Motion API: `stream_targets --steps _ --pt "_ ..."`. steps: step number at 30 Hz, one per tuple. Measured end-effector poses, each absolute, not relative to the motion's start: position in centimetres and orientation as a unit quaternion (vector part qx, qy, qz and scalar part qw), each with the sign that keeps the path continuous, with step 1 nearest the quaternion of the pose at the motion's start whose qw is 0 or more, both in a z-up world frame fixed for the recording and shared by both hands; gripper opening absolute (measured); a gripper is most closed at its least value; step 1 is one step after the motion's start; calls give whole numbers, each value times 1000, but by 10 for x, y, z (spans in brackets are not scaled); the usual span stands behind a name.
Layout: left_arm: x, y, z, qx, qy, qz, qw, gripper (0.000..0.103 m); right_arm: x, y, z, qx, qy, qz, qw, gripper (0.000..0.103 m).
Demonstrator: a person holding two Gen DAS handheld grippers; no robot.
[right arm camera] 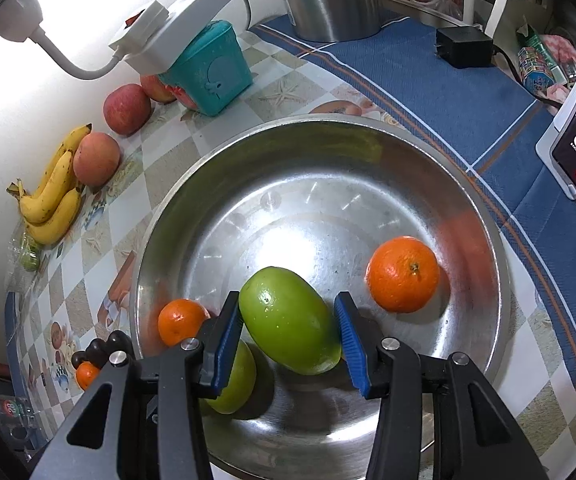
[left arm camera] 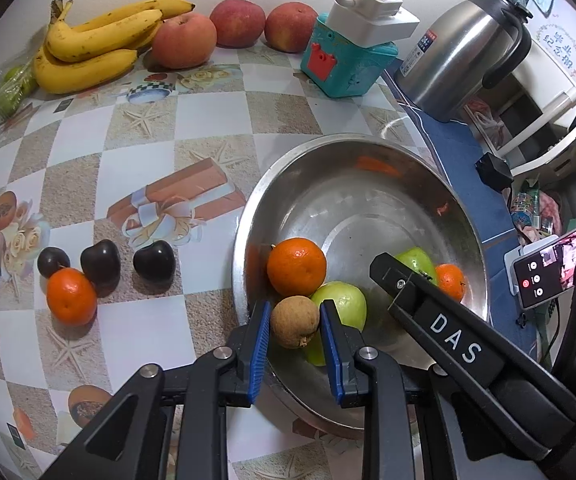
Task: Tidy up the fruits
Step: 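Carry the kiwi and green mango over the steel basin and lower them, then open both tools to release the kiwi and mango into the basin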
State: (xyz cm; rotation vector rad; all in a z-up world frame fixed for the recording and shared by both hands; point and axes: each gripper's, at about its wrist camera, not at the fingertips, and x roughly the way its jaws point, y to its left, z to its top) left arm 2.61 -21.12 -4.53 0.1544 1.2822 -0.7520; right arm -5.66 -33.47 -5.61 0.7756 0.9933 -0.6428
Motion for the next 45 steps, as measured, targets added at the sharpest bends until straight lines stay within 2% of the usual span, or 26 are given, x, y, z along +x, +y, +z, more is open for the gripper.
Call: stream_targets --steps 14,17,27,45 --pt "26 -213 -46 70 583 -343 733 31 -57 -336 -60 366 460 -300 751 50" --pt "25 -213 -46 65 586 -349 728 37 -58 -338 -60 377 454 -296 751 56" --pt "21 -215 -37 68 582 -357 728 58 -62 -337 -44 374 437 -301 761 57" --pt "49 -170 -18 31 584 -306 751 59 -64 -332 -26 377 425 -294 768 56"
